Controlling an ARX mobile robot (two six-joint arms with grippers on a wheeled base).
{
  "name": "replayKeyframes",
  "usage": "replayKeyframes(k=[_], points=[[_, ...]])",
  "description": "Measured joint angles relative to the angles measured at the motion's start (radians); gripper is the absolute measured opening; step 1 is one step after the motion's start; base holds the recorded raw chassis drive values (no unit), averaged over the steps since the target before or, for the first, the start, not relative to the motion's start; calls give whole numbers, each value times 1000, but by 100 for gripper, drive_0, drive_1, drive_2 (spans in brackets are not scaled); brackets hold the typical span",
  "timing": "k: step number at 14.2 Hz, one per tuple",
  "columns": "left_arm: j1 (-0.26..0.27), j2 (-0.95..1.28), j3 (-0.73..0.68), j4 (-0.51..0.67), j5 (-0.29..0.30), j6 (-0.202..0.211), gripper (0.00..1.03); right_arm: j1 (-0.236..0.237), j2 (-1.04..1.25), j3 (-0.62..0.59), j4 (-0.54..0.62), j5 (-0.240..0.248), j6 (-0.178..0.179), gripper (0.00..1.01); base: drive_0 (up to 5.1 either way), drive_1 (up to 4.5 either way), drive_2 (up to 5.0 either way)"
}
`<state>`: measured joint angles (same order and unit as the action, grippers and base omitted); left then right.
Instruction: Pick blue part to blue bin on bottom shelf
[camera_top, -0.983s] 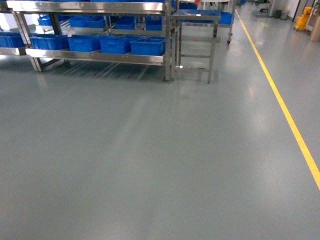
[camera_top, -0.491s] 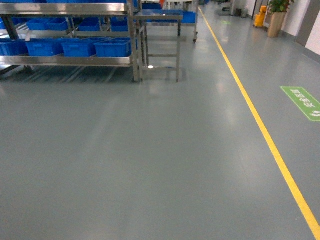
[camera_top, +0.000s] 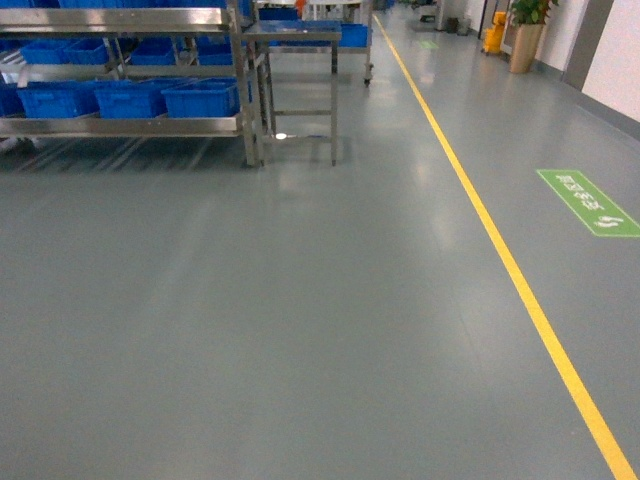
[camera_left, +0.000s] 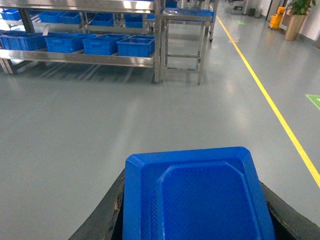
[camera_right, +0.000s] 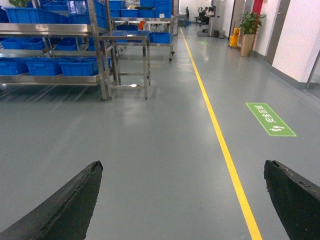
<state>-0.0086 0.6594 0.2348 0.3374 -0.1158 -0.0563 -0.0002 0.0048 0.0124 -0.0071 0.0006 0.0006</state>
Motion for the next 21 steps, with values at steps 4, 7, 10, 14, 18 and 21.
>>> replayKeyframes(k=[4,7,10,14,18,21], points=[[0,2,0,-2,0,0,44,0,0,0,2,0,0,98,-3,419,-425],[0,2,0,-3,0,0,44,0,0,0,3,0,0,98,2,426,-423],[0,2,0,2,0,0,44,0,0,0,4,0,0,98,8,432,-416],[0,5,0,1,1,0,44,0,0,0,3,0,0,98,3,427,-422],[0,5,0,0,0,0,44,0,0,0,1,0,0,98,-8,417,-432],[0,6,0,-1,0,0,44,0,0,0,2,0,0,98,-15,410,-439]])
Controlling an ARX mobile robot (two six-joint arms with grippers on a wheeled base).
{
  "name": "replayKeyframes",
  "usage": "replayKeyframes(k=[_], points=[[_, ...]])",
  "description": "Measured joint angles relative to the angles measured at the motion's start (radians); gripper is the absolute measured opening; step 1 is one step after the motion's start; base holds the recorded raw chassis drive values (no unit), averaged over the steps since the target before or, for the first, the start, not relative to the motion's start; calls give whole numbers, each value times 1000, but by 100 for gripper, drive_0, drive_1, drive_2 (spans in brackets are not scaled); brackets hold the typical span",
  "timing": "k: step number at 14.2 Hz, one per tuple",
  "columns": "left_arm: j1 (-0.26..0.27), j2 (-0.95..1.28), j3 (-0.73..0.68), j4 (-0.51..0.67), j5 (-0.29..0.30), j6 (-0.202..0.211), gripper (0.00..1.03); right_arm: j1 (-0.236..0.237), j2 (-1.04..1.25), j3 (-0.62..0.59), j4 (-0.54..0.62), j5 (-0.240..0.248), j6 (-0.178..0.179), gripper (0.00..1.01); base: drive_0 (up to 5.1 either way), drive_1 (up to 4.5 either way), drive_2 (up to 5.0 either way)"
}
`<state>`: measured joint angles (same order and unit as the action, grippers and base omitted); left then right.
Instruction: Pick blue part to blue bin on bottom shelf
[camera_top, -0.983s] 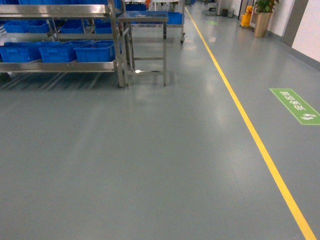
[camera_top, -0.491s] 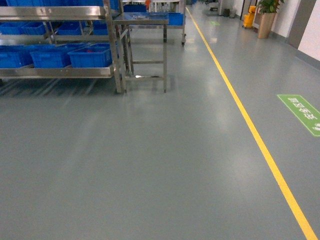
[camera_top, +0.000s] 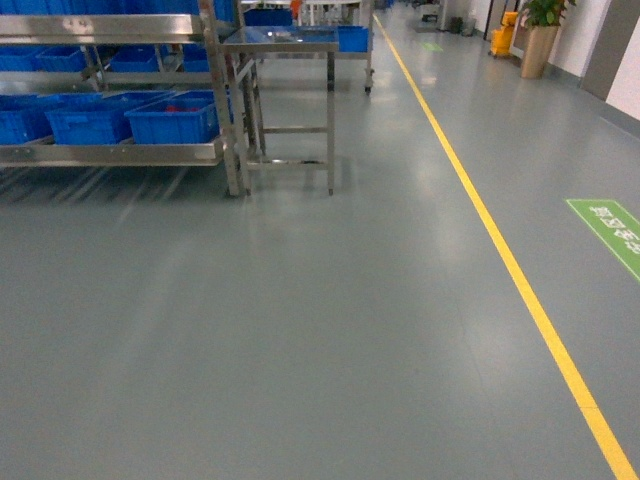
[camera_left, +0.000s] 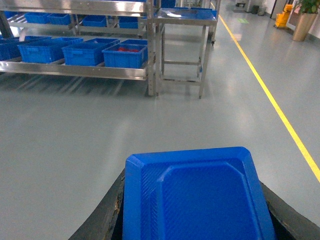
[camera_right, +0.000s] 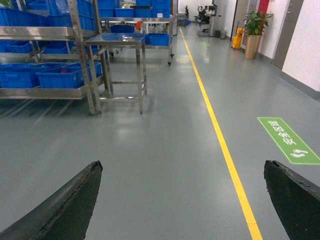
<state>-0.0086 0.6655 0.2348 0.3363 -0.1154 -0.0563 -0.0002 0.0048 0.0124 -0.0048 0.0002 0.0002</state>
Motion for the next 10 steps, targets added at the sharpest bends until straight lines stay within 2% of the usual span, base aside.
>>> replayKeyframes(k=[10], points=[[0,-1,0,1,0,0,44,0,0,0,-2,0,0,98,2,426,-423]])
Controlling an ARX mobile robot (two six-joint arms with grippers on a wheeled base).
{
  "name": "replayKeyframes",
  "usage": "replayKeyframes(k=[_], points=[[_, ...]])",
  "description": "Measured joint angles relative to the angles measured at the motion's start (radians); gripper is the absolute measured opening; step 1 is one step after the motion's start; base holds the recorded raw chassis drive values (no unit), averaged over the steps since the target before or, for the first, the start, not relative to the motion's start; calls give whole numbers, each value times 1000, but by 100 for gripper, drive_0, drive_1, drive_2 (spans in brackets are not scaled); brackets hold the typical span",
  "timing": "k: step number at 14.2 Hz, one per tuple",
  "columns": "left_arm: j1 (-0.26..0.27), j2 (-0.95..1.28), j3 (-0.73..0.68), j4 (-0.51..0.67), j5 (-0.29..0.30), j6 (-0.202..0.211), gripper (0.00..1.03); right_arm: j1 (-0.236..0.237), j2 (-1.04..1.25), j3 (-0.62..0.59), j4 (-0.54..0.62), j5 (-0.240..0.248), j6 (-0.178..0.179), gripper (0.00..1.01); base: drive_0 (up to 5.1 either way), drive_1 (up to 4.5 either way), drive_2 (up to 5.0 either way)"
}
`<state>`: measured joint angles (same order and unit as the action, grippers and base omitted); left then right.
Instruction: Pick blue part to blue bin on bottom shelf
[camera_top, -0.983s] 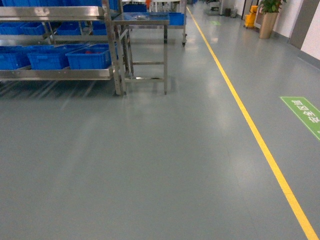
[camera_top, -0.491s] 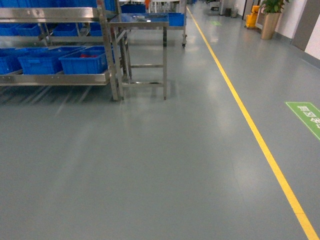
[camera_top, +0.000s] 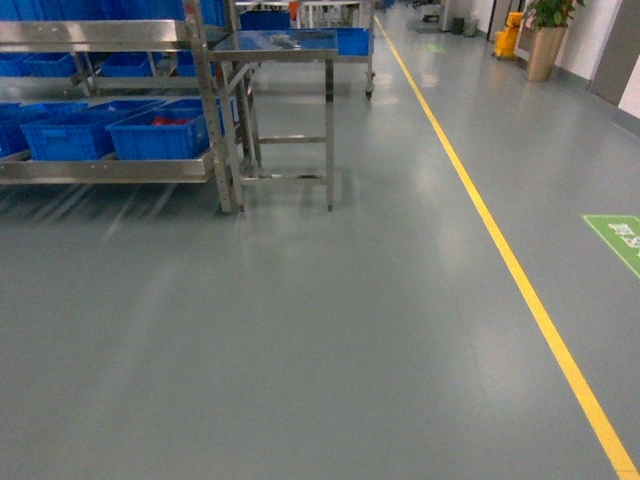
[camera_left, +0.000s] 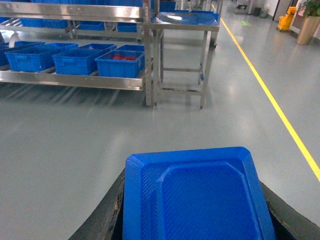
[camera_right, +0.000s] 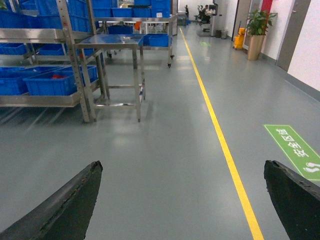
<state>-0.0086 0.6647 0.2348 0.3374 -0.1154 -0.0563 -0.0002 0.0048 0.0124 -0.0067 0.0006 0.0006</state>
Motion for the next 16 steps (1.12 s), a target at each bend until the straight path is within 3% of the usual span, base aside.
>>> replayKeyframes(k=[16], points=[[0,0,0,-3,0,0,44,0,0,0,2,0,0,98,1,425,-424]])
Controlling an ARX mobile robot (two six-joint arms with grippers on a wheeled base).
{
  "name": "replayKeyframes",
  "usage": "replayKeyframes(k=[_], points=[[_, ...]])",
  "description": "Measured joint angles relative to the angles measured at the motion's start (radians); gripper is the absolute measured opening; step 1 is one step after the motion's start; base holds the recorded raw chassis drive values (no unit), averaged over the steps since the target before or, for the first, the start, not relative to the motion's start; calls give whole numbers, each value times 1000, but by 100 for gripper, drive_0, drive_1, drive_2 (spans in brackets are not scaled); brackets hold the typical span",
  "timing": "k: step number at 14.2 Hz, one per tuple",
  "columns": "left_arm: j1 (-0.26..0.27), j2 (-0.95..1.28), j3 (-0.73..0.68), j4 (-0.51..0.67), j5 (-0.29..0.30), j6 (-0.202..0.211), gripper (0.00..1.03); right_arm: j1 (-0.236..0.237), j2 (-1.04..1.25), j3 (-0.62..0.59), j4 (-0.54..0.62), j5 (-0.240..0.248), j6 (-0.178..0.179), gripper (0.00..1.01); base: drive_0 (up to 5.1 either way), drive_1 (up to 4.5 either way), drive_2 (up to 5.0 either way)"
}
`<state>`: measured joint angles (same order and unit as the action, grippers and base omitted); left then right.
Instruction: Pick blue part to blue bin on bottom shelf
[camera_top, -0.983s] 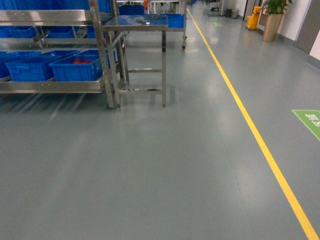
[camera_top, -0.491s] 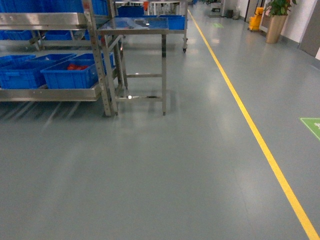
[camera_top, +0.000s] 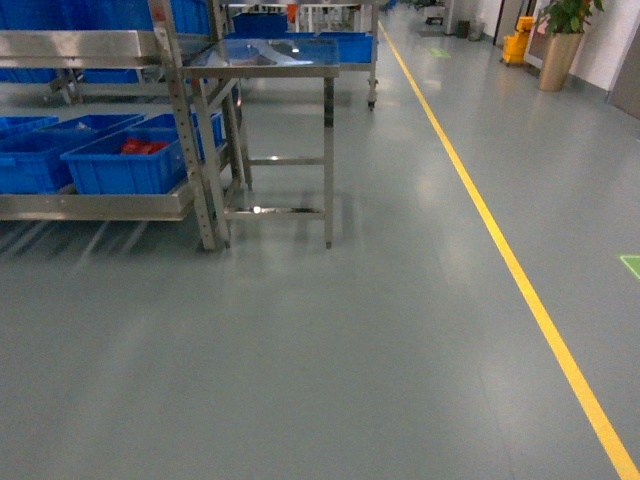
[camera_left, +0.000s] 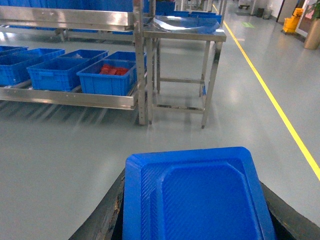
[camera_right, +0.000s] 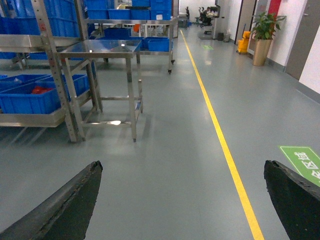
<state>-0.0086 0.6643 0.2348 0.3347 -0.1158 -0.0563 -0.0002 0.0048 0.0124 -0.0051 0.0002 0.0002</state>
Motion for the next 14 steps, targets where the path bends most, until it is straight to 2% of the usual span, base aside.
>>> replayKeyframes(k=[14], points=[[0,0,0,2,0,0,44,0,0,0,0,0,0,98,4,429,-420]])
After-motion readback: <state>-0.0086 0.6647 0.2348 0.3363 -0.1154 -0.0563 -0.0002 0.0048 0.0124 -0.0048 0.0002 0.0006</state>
